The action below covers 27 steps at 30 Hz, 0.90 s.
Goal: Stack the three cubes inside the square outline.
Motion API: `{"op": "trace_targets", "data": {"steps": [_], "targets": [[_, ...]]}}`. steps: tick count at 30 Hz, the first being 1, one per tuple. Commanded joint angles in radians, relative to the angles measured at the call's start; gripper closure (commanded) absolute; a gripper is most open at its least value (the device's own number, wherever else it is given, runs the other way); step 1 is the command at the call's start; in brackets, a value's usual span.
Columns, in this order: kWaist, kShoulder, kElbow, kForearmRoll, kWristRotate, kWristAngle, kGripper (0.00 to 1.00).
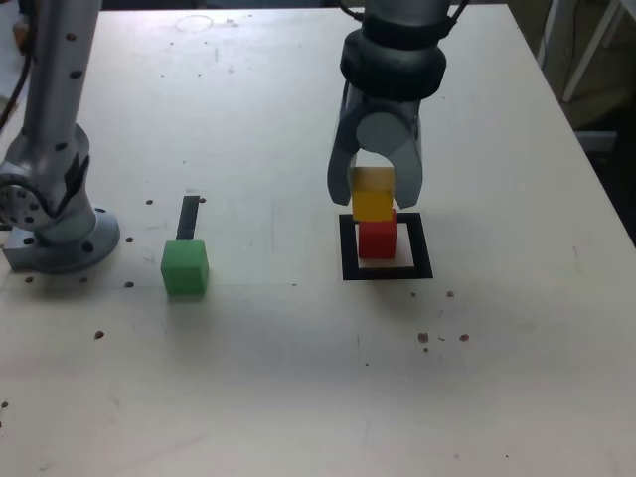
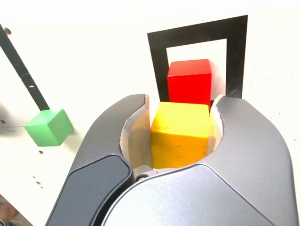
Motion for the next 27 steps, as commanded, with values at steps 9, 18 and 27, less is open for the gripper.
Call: {"op": "trace_targets", "data": {"steps": [9,18,27], "targets": [[0.009,0.040,-0.016,-0.001,0.013,-0.001,0.70],[0.026,0.051,-0.009,-0.009,0.025,0.002,0.69],[0.031,0.055,0.003,-0.015,0.038,0.007,0.11]]}}
